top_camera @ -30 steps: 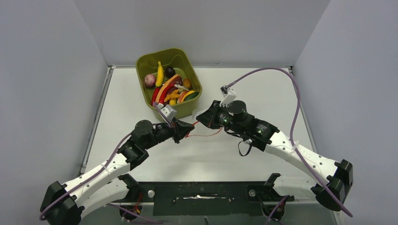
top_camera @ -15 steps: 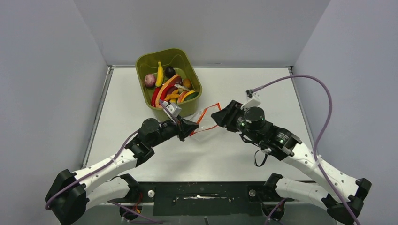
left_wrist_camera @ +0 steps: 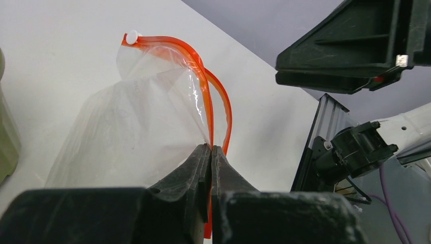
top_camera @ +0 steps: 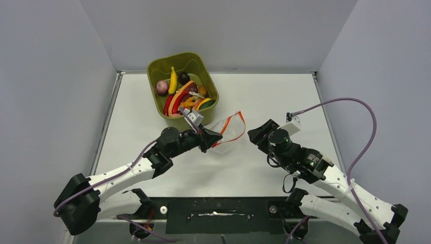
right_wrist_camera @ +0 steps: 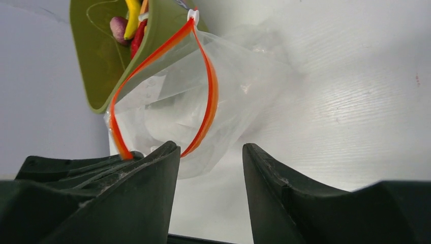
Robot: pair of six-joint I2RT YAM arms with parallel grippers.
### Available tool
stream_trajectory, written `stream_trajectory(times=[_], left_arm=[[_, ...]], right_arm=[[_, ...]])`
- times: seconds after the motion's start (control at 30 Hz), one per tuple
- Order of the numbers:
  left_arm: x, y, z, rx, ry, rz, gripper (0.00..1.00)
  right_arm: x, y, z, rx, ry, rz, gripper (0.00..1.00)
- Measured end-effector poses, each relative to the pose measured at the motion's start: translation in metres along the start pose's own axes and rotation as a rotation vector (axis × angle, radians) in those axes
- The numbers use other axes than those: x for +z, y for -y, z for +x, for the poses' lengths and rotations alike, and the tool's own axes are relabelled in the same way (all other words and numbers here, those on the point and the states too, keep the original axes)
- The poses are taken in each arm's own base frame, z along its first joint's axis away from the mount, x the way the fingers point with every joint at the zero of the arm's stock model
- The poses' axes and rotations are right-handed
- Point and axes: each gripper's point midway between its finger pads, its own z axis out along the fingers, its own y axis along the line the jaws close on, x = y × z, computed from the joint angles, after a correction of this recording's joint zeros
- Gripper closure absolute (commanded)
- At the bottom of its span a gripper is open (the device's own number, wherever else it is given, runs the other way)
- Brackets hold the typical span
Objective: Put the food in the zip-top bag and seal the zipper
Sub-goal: Open the zipper of the food storage bag.
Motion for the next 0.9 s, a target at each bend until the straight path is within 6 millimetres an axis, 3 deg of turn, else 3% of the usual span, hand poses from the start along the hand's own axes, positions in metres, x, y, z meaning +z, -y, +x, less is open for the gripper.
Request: stream_trajectory(times=[0.23, 0.43, 0.53, 0.67, 0.77, 0.83, 0.9], left_arm=[[0.001, 0.011, 0.004, -0.015, -0.009, 0.029, 1.00], [-0.001, 0.017, 0.004, -0.020, 0.009, 0.054, 1.00], [-0.006, 0.017, 0.009, -0.028, 0.007, 0.057, 1.00], [-0.010, 0.017, 0.013, -0.042, 0.005, 0.057, 1.00], [-0.011, 0.017, 0.013, -0.053, 0.008, 0.054, 1.00], [-0.012, 0.018, 0.010, -0.063, 0.016, 0.051, 0.87], [-0.012, 0.018, 0.008, -0.071, 0.024, 0.048, 0.66]], right_arm=[[0.021, 0.007, 0.009, -0.028, 0.003, 0.066, 0.49], [0.040, 0.012, 0.010, -0.019, 0.007, 0.107, 0.54], [0.049, 0.023, 0.014, -0.011, 0.005, 0.142, 0.68], [0.055, 0.045, 0.022, -0.021, -0.007, 0.191, 0.99], [0.053, 0.050, 0.023, -0.030, -0.006, 0.192, 1.00], [0.048, 0.048, 0.018, -0.033, 0.006, 0.170, 1.00], [0.042, 0.043, 0.011, -0.041, 0.025, 0.137, 1.00]])
